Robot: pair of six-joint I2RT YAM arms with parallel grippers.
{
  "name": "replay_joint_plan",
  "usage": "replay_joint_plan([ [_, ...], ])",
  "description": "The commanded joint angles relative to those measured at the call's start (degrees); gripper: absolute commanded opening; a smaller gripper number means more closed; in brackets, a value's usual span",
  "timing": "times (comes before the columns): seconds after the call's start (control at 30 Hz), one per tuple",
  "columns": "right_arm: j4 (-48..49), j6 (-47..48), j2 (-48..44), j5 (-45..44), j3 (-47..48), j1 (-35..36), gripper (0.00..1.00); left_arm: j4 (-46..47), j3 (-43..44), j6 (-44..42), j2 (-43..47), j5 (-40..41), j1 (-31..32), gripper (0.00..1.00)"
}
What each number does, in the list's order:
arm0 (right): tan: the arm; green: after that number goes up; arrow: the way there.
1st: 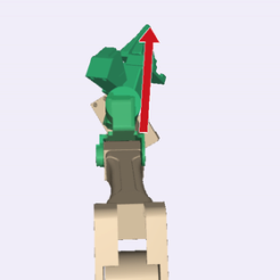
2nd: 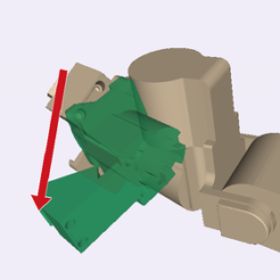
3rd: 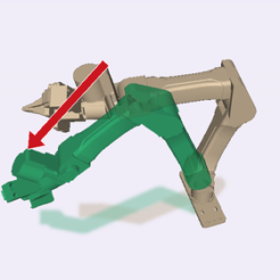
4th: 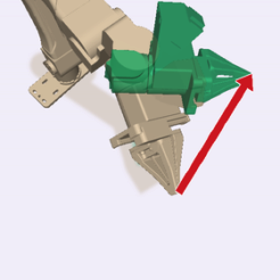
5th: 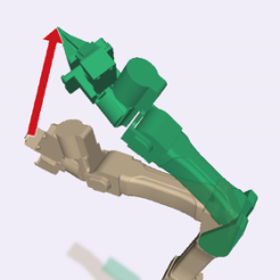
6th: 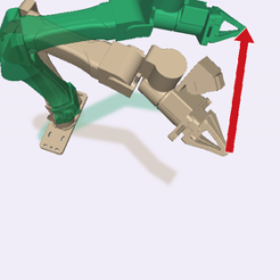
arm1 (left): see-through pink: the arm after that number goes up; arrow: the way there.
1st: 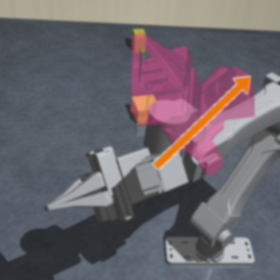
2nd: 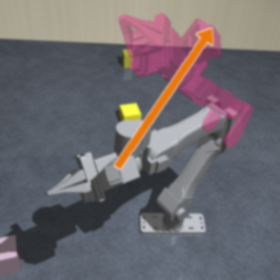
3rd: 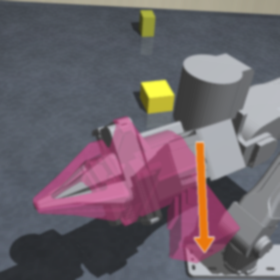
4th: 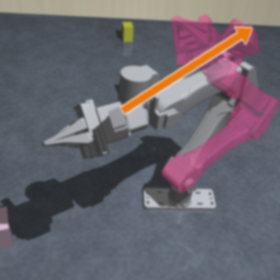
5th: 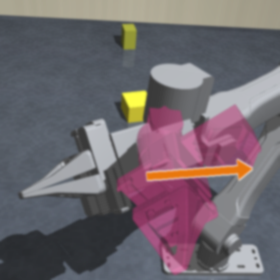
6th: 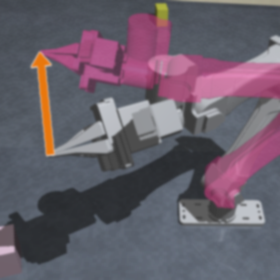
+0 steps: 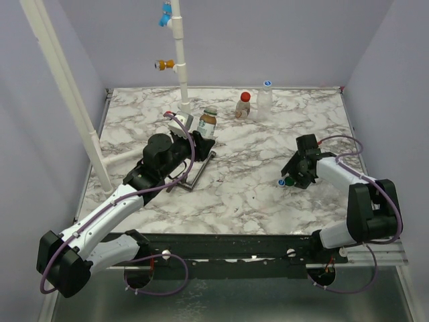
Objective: Screw on the bottle caps
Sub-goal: Screw the bottle cap onto the plastic bottle.
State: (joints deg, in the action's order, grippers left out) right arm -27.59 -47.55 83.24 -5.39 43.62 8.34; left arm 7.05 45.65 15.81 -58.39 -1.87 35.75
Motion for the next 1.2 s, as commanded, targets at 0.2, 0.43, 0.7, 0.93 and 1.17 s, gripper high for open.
replay_joint_plan([
  [0.2, -4.4, 0.3, 0.9, -9.7, 1.6, 3.0, 0.53, -0.1, 1.9, -0.8, -2.3, -2.5, 0.0, 0.23],
  [0.43, -5.4, 0.9, 2.4, -13.4, 3.5, 5.8, 0.51, 0.5, 3.1, -1.6, -5.4, -6.9, 0.0, 0.26],
  [0.7, -6.0, 3.3, 2.1, -12.9, 5.9, 5.9, 0.26, 3.4, 3.2, -7.3, -9.1, -15.7, 0.0, 0.33],
  [0.93, -9.3, 7.9, -1.9, -7.3, 13.4, 5.9, 0.18, 21.8, -6.0, -10.7, -7.4, -21.8, 0.1, 0.32],
  [1.17, -4.6, 15.7, -7.9, 18.4, 21.5, 5.9, 0.17, 30.3, -10.9, -15.0, -6.5, -27.7, 0.1, 0.32],
])
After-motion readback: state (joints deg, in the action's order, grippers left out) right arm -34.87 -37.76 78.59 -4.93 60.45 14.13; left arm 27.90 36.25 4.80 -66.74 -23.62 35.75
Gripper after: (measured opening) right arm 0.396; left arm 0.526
